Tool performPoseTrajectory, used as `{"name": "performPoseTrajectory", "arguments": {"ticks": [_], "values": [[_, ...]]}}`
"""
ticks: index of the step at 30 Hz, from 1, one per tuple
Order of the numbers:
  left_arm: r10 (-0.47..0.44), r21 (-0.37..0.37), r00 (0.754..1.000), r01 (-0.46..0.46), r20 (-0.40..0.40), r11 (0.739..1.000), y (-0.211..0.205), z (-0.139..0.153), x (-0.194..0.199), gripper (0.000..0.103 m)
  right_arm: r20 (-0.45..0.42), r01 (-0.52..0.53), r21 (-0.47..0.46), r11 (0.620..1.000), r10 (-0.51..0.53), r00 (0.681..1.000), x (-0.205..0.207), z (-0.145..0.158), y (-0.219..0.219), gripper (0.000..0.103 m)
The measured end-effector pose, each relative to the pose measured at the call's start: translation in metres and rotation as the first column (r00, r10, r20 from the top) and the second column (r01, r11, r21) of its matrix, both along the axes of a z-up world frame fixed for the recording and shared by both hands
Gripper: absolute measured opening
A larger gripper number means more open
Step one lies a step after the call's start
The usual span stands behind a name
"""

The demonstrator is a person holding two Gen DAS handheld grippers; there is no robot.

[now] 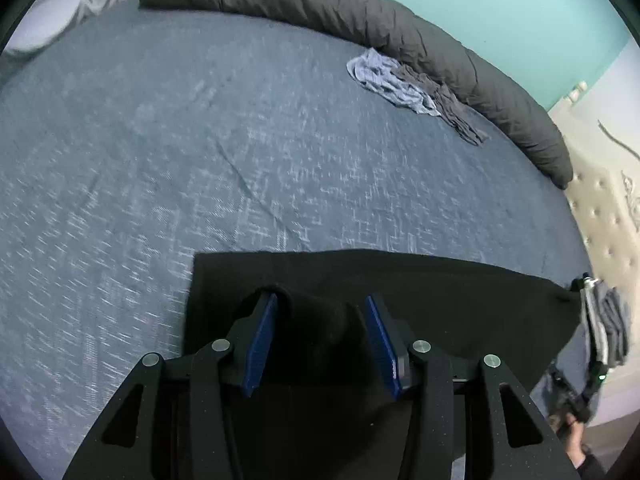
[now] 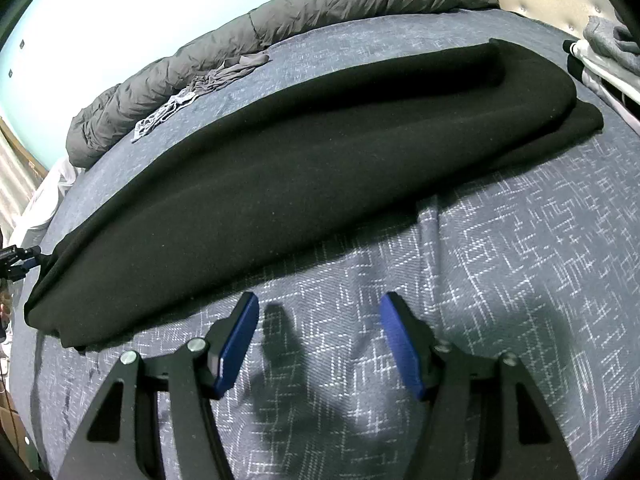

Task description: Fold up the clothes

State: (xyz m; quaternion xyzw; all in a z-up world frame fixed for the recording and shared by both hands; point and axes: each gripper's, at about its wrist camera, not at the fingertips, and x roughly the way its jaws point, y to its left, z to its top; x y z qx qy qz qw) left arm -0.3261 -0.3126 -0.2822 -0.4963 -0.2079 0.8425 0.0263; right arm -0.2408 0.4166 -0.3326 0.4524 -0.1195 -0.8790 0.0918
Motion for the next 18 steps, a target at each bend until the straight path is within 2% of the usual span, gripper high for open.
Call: {"name": "performPoseTrajectory", "arguments": {"ticks": [5, 11, 12, 15, 18], "values": [[0.014, -0.043, 1.0, -0.015, -0.014, 0.999, -0.008, -0.002, -0.003, 0.049, 0.001, -0.001, -0.002, 1.0, 0.001, 1.0, 0.0, 0.0, 0.0, 0.063], [0.034, 0.005, 0.999, -0.033, -0.027, 0.999, -0.015, -0.008, -0.008, 0.049, 0.0, -0.001, -0.001, 1.0, 0.001, 1.0, -0.001, -0.001, 0.001, 0.064], [0.023, 0.0, 0.999, -0.023, -0.028, 1.0, -0.013, -0.009, -0.008, 0.045, 0.0, -0.002, 0.001, 1.0, 0.002, 1.0, -0.001, -0.001, 0.0, 0.064], [0.005, -0.038, 0.999, -0.006, -0.036, 0.999, -0.006, -0.006, -0.007, 0.022, 0.0, -0.002, 0.004, 1.0, 0.002, 1.0, 0.0, -0.001, 0.0, 0.064], [0.033, -0.062, 0.997, -0.037, -0.068, 0.997, -0.008, 0.004, -0.001, 0.011, 0.001, -0.002, 0.003, 1.0, 0.002, 1.0, -0.001, 0.0, 0.0, 0.064]]}}
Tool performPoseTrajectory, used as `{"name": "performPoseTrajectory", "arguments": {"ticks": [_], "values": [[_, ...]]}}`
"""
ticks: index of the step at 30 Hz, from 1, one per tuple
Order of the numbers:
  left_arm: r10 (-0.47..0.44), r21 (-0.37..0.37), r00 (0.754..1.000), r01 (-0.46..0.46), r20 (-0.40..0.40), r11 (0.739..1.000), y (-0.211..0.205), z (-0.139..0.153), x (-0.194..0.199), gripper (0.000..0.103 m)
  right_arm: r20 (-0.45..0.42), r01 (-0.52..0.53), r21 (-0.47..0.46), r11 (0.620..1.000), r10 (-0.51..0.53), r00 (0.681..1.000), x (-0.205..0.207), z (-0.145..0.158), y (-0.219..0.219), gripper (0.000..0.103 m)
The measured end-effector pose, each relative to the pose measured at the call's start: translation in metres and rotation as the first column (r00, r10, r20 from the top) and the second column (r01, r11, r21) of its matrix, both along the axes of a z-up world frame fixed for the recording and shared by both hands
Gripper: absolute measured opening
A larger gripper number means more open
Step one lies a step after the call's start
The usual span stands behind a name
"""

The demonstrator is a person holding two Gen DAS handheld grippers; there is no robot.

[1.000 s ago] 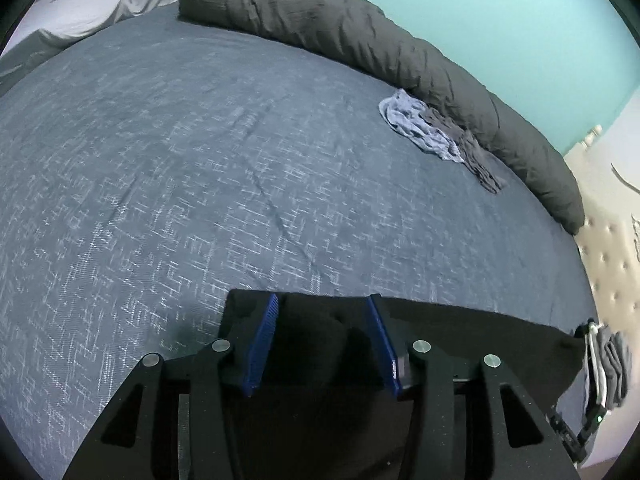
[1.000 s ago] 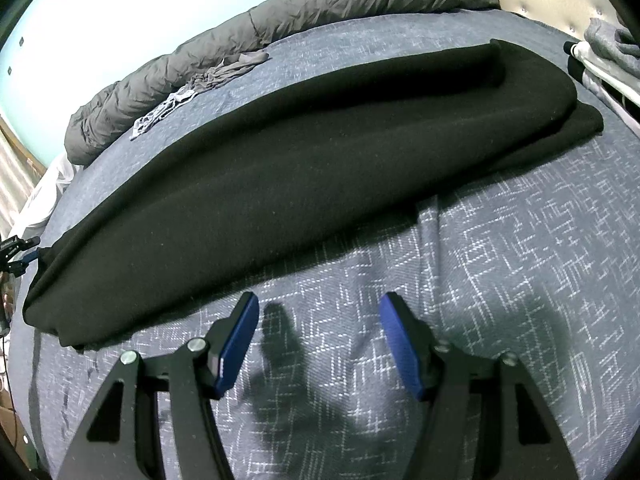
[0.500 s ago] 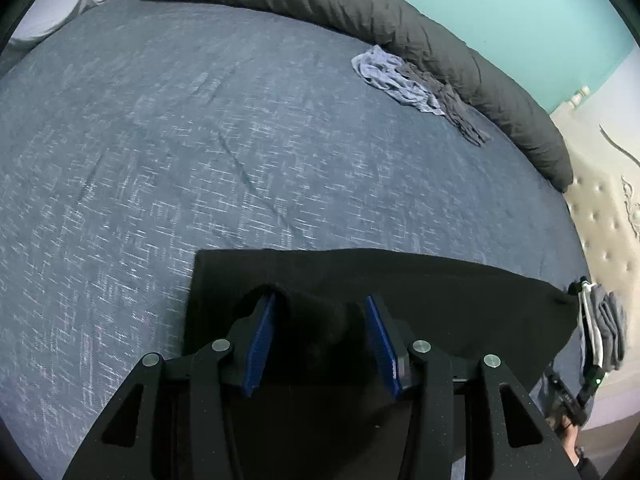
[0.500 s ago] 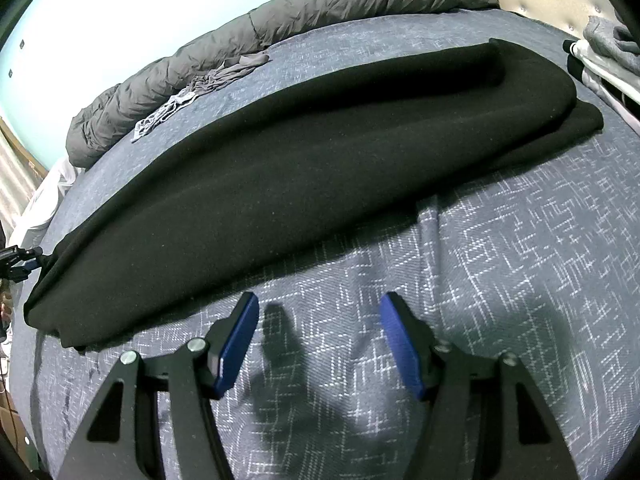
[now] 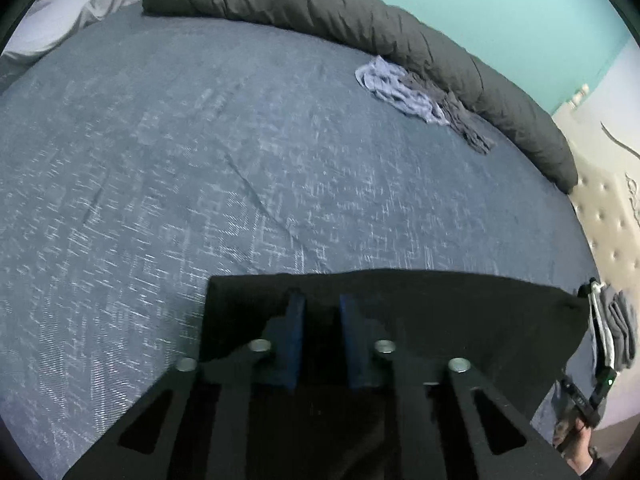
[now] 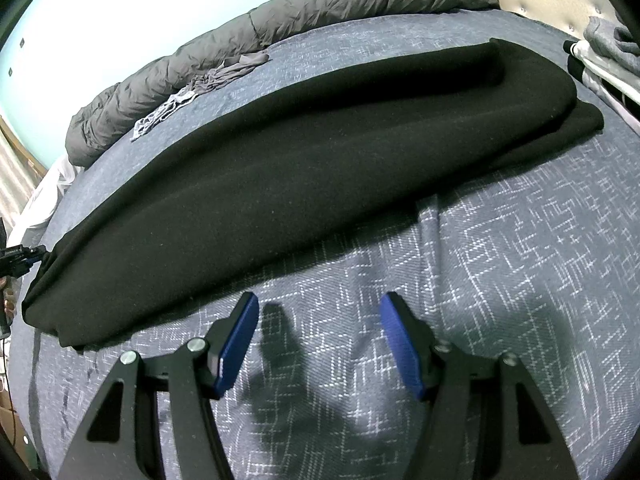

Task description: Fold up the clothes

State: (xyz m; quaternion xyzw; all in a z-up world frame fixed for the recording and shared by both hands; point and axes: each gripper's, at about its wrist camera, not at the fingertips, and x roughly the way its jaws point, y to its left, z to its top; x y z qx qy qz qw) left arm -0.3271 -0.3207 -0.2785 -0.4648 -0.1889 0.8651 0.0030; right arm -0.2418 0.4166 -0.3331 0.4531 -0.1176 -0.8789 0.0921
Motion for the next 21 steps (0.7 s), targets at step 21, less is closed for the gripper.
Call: {"name": "performPoseTrajectory", "arguments": {"ticks": [21], "values": [[0.282, 0.024, 0.959, -0.282, -0.029, 0.959, -0.067, 0.006, 0.021, 0.0, 0.002, -0.001, -0.025, 1.0, 0.001, 1.0, 0.003, 0.001, 0.003, 0.064]]}}
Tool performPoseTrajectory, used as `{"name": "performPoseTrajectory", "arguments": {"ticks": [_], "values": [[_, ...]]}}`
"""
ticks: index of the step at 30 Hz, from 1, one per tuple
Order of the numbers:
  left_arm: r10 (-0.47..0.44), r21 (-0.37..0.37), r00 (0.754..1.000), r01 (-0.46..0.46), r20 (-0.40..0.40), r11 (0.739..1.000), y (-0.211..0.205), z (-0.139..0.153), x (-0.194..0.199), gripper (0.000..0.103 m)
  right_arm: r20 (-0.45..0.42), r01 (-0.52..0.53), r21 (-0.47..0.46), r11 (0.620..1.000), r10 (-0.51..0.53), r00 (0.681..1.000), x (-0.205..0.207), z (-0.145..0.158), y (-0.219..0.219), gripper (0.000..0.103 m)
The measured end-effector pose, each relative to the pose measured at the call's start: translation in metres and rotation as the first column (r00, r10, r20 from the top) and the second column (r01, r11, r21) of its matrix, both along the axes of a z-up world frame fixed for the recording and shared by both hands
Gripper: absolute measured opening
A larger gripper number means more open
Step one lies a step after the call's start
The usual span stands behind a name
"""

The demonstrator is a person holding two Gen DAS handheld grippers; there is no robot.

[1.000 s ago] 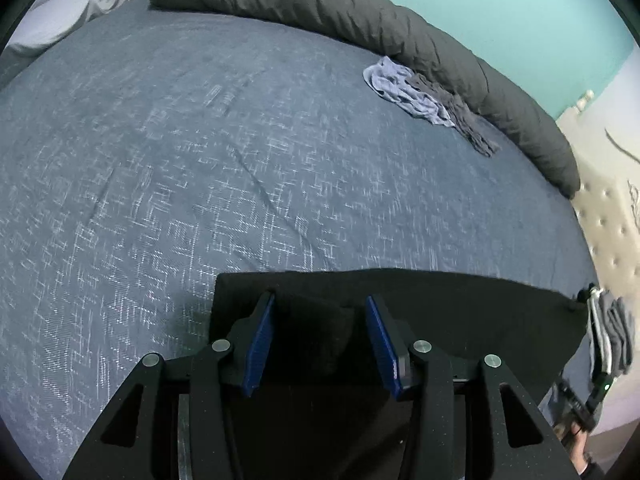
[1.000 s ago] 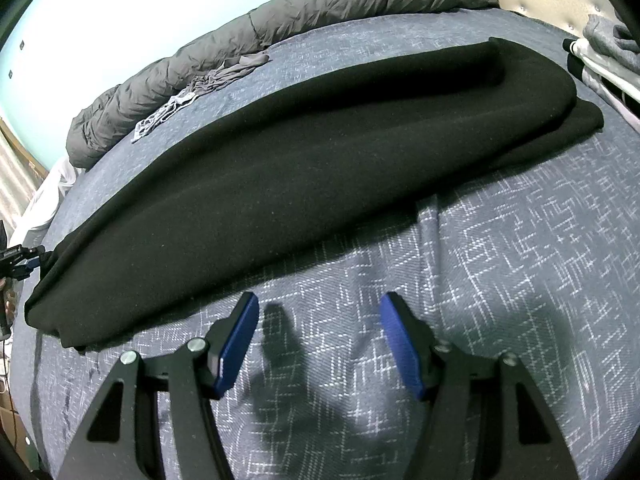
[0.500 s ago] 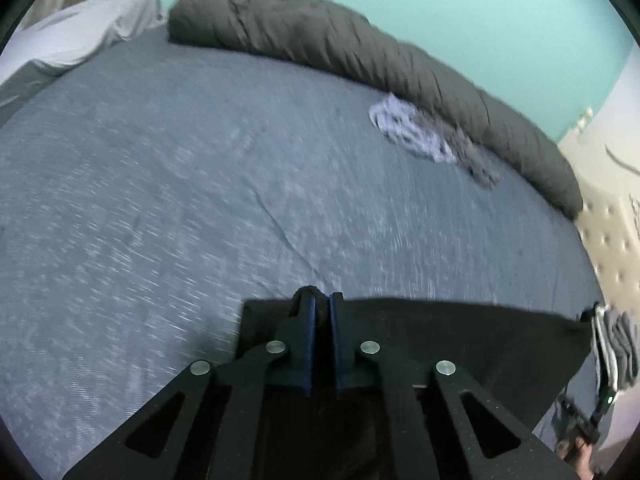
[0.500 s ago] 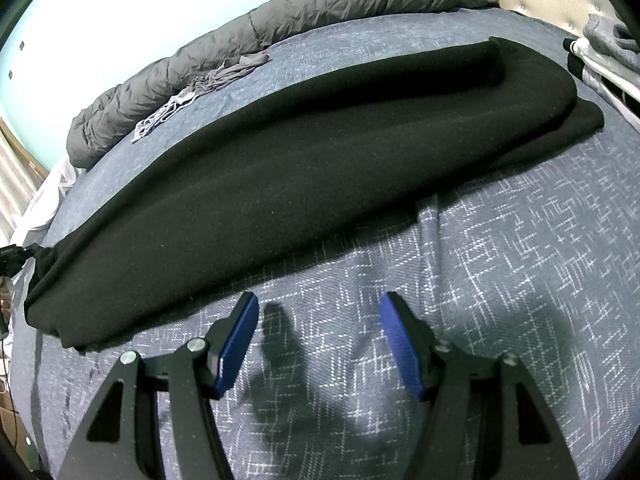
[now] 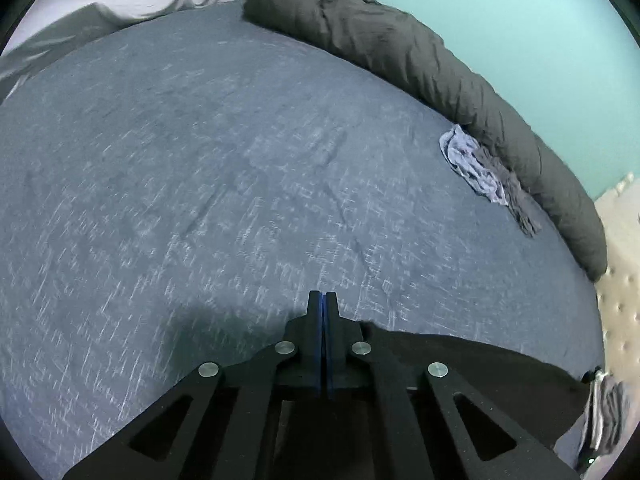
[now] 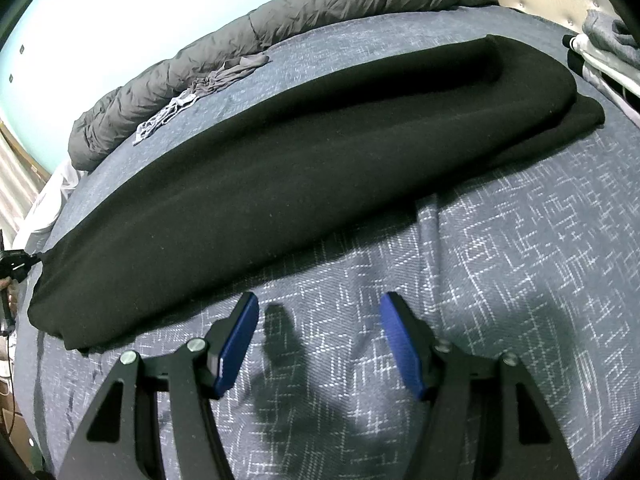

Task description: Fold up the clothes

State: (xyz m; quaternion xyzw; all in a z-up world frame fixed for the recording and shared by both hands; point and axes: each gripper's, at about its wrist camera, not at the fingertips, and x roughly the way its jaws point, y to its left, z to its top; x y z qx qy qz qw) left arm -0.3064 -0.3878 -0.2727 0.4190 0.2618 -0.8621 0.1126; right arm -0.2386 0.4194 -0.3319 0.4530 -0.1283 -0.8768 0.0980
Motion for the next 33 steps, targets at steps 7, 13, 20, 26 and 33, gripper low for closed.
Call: {"name": "performPoseTrajectory", "arguments": {"ticks": [7, 13, 20, 26, 33], "values": [[-0.139, -0.018, 0.989, 0.138, -0.047, 0.99, 0.058, 0.02, 0.031, 0.003, 0.006, 0.003, -0.004, 1.0, -0.003, 1.0, 0.004, 0.004, 0.0, 0.064], [-0.336, 0.017, 0.942, 0.336, -0.01, 0.942, 0.154, -0.012, 0.026, 0.004, 0.011, -0.004, 0.005, 1.0, 0.003, 1.0, 0.005, 0.013, -0.005, 0.064], [-0.294, 0.018, 0.956, 0.294, 0.013, 0.956, 0.158, -0.052, 0.026, 0.004, 0.002, -0.032, 0.02, 0.999, 0.032, 0.999, 0.007, 0.027, 0.0, 0.064], [-0.182, -0.031, 0.979, 0.18, -0.087, 0.983, 0.164, -0.03, 0.052, 0.02, -0.004, 0.036, 0.029, 0.999, -0.035, 0.999, -0.01, 0.04, 0.042, 0.064], [-0.224, -0.05, 0.969, 0.22, -0.1, 0.974, 0.196, -0.038, 0.059, 0.032, -0.006, 0.214, 0.019, 0.977, -0.214, 0.977, -0.044, 0.051, 0.123, 0.064]]}}
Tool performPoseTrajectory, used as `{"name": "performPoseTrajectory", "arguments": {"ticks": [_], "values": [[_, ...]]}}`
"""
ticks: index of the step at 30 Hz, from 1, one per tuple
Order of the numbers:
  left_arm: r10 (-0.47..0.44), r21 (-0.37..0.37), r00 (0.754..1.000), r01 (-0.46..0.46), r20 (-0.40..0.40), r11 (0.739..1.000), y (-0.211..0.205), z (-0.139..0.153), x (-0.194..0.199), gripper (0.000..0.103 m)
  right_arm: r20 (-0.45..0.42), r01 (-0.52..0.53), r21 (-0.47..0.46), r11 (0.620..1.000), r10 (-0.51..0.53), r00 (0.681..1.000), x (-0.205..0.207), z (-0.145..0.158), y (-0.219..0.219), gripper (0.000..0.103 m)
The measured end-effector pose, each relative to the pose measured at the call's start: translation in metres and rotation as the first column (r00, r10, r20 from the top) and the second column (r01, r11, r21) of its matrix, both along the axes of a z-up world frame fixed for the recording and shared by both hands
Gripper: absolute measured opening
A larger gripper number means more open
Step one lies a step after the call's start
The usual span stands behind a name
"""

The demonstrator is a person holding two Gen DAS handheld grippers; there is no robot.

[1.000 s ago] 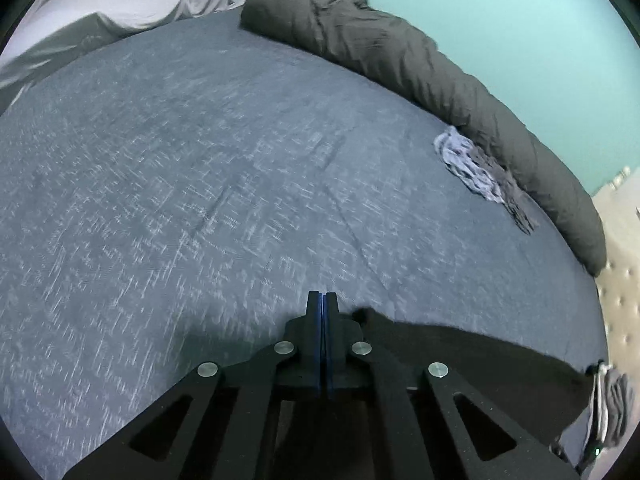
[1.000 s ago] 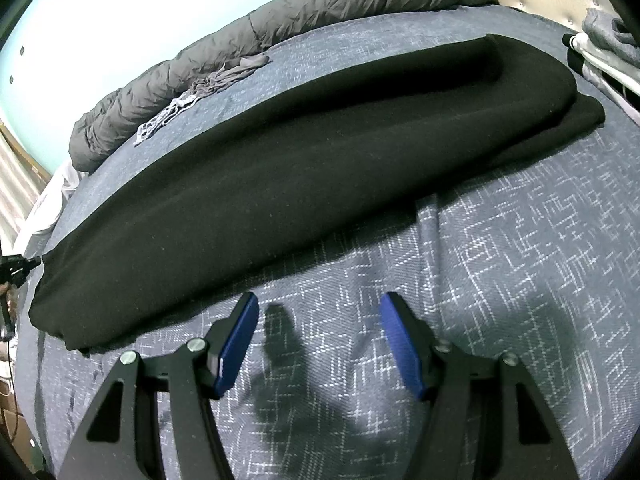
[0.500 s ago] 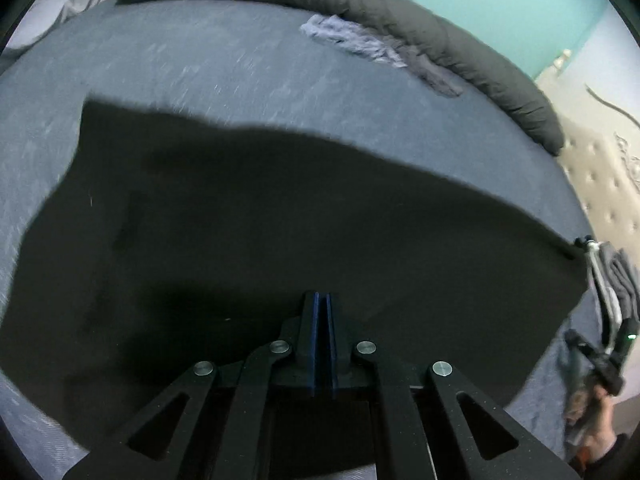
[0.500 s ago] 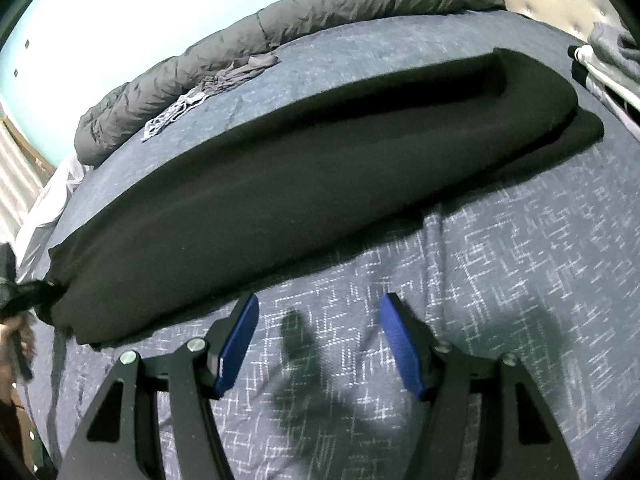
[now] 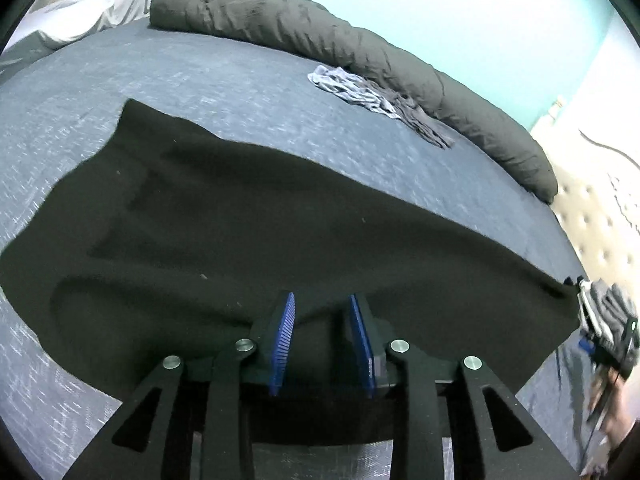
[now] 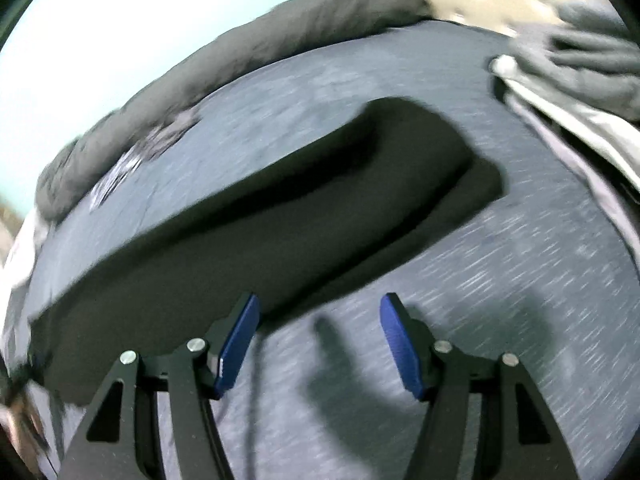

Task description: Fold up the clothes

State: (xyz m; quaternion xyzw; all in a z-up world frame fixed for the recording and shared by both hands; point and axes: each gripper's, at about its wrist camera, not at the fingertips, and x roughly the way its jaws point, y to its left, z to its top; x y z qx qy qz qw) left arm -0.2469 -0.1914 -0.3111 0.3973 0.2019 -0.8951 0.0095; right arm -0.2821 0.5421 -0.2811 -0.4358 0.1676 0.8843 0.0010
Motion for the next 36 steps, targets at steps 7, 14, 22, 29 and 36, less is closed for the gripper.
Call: {"name": "performPoseTrajectory", "arguments": {"ticks": [7, 14, 22, 29, 36], "values": [[0.009, 0.025, 1.0, -0.01, 0.012, 1.0, 0.001, -0.008, -0.002, 0.035, -0.031, 0.153, -0.063, 0.986, -0.155, 0.987, -0.034, 0.002, 0.063, 0.064], [0.009, 0.021, 1.0, -0.009, 0.015, 1.0, 0.008, -0.007, -0.003, 0.048, -0.021, 0.186, -0.13, 0.974, -0.19, 0.982, -0.067, -0.009, 0.084, 0.064], [-0.001, 0.025, 1.0, 0.001, 0.023, 1.0, 0.009, -0.007, -0.007, 0.049, -0.017, 0.192, -0.081, 0.978, -0.194, 0.981, -0.084, -0.021, 0.082, 0.026], [-0.002, 0.028, 1.0, 0.001, 0.029, 1.0, 0.009, -0.007, -0.004, 0.049, -0.145, 0.184, 0.037, 0.982, -0.177, 0.973, -0.061, 0.034, 0.08, 0.004], [-0.002, 0.036, 0.999, 0.001, 0.035, 0.999, 0.009, -0.007, -0.003, 0.049, 0.022, 0.198, 0.2, 0.96, -0.206, 0.978, -0.065, 0.013, 0.091, 0.046]]}}
